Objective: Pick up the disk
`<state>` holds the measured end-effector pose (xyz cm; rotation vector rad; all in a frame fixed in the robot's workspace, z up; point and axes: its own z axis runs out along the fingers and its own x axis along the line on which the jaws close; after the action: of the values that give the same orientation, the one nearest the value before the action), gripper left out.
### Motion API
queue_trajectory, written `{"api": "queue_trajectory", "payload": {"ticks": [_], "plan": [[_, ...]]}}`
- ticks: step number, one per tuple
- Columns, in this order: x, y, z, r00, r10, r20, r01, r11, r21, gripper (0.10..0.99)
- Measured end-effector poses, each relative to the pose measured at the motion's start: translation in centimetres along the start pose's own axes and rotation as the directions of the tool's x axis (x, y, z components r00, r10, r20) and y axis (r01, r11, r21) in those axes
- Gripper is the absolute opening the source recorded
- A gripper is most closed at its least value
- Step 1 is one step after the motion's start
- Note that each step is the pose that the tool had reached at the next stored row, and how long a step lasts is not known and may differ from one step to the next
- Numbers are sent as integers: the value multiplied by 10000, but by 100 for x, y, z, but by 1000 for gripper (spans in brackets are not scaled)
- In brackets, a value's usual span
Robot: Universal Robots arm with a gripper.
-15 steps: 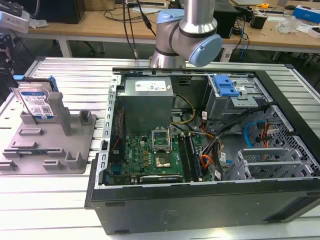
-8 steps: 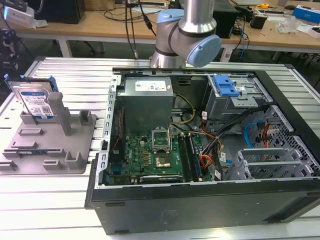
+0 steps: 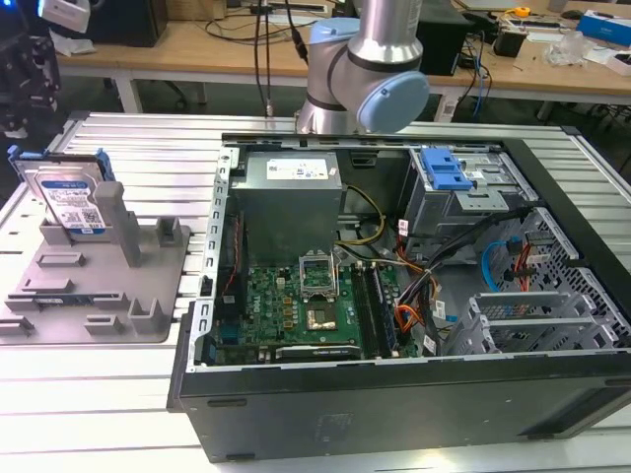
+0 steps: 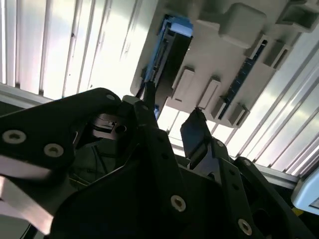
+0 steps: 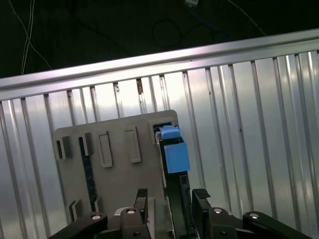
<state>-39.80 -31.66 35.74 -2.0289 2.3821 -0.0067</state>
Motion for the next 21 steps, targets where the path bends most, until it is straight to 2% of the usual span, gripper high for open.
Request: {"api": "queue_trajectory", "payload": {"ticks": [3,8,10,14,21], "plan": [[-29,58,11,10000,-98,1,98,10000,-2,482],[-16,177,50,9995,-312,4,312,9995,-3,482],[-14,185,51,9994,-352,-25,352,9994,0,482],[-12,206,62,9994,-356,-30,356,9994,-1,482],[-7,228,192,9983,-582,-27,582,9983,-1,482]]}}
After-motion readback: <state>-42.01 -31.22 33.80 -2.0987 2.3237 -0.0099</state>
